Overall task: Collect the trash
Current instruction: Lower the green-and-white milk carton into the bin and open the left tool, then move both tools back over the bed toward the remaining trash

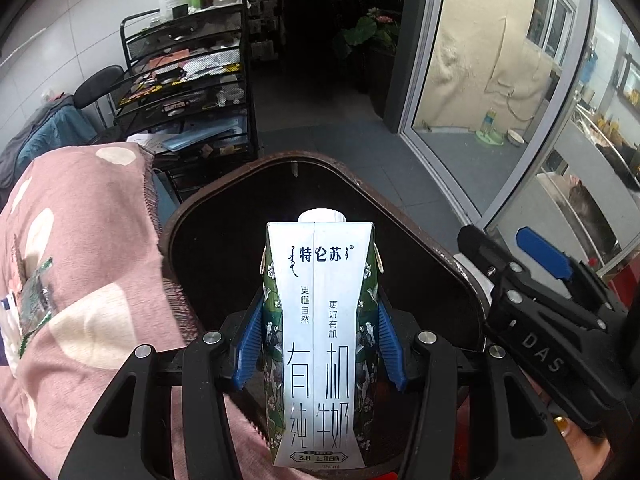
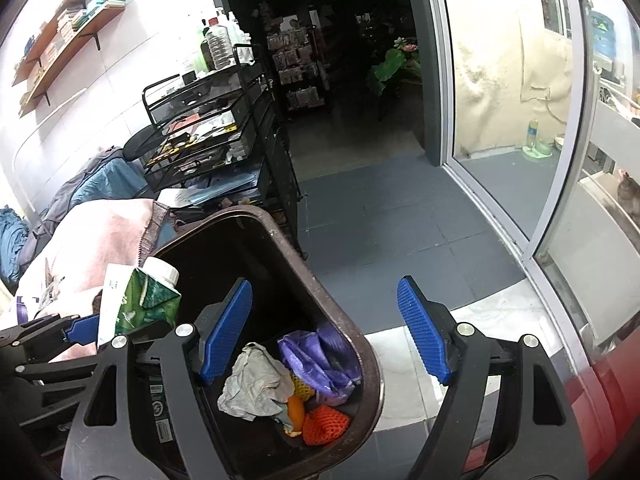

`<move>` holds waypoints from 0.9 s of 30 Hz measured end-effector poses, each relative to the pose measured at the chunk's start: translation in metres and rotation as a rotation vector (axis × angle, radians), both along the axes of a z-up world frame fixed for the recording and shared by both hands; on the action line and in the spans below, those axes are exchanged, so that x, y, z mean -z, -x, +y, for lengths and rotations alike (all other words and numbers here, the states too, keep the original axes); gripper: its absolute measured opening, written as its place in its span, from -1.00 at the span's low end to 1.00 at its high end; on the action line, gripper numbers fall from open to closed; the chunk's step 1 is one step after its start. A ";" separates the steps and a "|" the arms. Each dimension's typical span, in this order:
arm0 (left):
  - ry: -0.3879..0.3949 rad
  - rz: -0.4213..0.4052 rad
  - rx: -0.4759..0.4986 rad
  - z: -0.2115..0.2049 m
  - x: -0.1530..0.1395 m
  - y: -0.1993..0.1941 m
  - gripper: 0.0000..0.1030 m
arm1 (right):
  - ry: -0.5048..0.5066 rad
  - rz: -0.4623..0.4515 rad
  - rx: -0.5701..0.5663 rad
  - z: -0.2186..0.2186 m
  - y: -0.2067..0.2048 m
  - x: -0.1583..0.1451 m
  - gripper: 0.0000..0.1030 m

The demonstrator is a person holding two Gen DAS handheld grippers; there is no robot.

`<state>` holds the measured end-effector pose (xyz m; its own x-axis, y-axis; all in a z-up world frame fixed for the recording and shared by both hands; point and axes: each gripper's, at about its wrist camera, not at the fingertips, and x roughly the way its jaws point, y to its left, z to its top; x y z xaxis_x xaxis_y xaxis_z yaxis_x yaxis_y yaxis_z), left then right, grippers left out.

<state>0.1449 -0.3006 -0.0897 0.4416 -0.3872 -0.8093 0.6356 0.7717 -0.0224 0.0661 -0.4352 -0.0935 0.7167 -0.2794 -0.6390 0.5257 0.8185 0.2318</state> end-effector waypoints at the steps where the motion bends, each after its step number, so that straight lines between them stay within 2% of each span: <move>1: -0.004 0.001 0.002 -0.001 0.002 -0.001 -0.02 | -0.002 0.000 0.002 0.000 0.001 0.001 0.46; 7: -0.012 0.015 0.001 -0.001 0.007 -0.004 0.03 | 0.001 0.002 0.010 -0.003 0.003 0.001 0.46; 8: -0.008 0.016 0.001 0.000 0.007 -0.005 0.07 | 0.003 0.002 0.011 -0.004 0.003 0.001 0.47; 10: 0.003 0.011 -0.002 0.002 0.005 -0.005 0.38 | 0.008 0.004 0.017 -0.005 0.003 0.001 0.54; 15: 0.021 -0.012 -0.011 0.011 -0.003 -0.003 0.63 | 0.014 0.000 0.025 -0.005 0.004 -0.001 0.59; 17: 0.019 -0.039 -0.019 0.017 -0.008 0.000 0.74 | 0.021 -0.004 0.028 -0.004 0.004 -0.002 0.67; 21: 0.000 -0.084 -0.057 0.031 -0.018 0.005 0.78 | 0.028 -0.011 0.038 -0.005 0.005 -0.003 0.71; 27: 0.011 -0.176 -0.093 0.060 -0.041 0.021 0.85 | 0.025 -0.020 0.020 0.002 0.003 -0.006 0.72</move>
